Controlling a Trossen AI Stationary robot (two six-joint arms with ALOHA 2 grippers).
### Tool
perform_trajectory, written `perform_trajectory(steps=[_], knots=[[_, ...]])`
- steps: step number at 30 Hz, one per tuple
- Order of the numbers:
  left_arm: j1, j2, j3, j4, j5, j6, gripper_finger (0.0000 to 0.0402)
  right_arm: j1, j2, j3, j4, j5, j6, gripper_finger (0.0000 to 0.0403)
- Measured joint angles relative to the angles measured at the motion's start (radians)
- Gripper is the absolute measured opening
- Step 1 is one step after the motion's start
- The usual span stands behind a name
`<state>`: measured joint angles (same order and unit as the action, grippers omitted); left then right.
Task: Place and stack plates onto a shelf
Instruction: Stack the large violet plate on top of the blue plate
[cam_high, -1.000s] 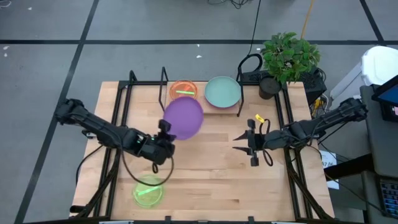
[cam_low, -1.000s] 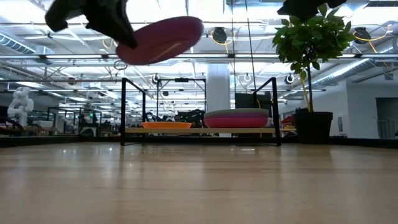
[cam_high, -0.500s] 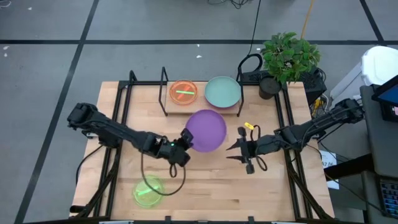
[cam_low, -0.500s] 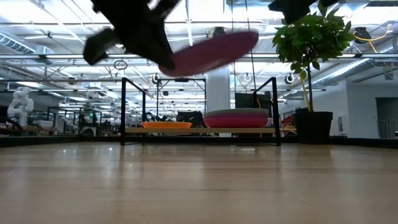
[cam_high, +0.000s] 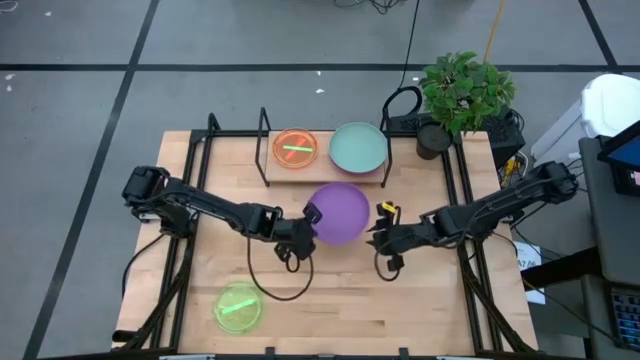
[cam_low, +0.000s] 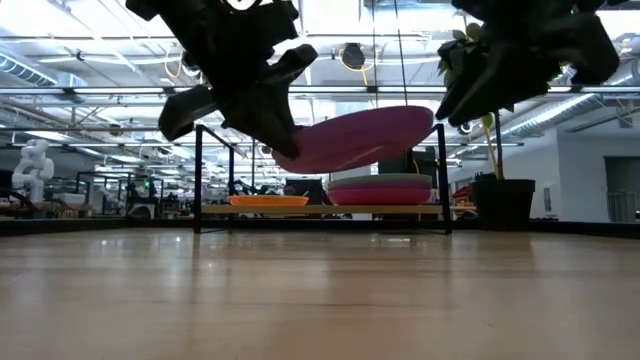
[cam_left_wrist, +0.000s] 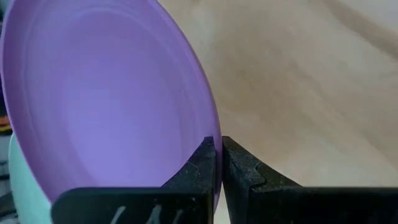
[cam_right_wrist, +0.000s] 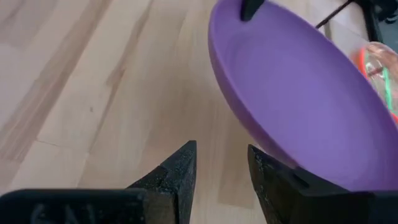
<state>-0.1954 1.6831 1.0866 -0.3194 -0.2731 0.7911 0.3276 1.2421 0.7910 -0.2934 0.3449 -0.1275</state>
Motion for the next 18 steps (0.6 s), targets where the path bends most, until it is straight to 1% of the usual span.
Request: perform_trajectory(steps=[4, 8, 14, 18], knots=[[-0.001, 0.000, 0.000, -0.021, 0.024, -0.012, 0.0012, 0.001, 0.046, 0.000, 0.048, -0.013, -0.041, 0.0125], [-0.001, 0.000, 0.000, -0.043, 0.054, -0.036, 0.0012, 0.001, 0.068, 0.000, 0.082, -0.061, -0.050, 0.0125], [-0.004, -0.001, 0.000, -0.052, 0.118, -0.081, 0.0012, -0.003, 0.068, 0.001, 0.108, -0.063, -0.055, 0.0125], [-0.004, -0.001, 0.000, -0.059, 0.130, -0.104, 0.0012, -0.012, 0.069, 0.001, 0.111, -0.063, -0.069, 0.0125]])
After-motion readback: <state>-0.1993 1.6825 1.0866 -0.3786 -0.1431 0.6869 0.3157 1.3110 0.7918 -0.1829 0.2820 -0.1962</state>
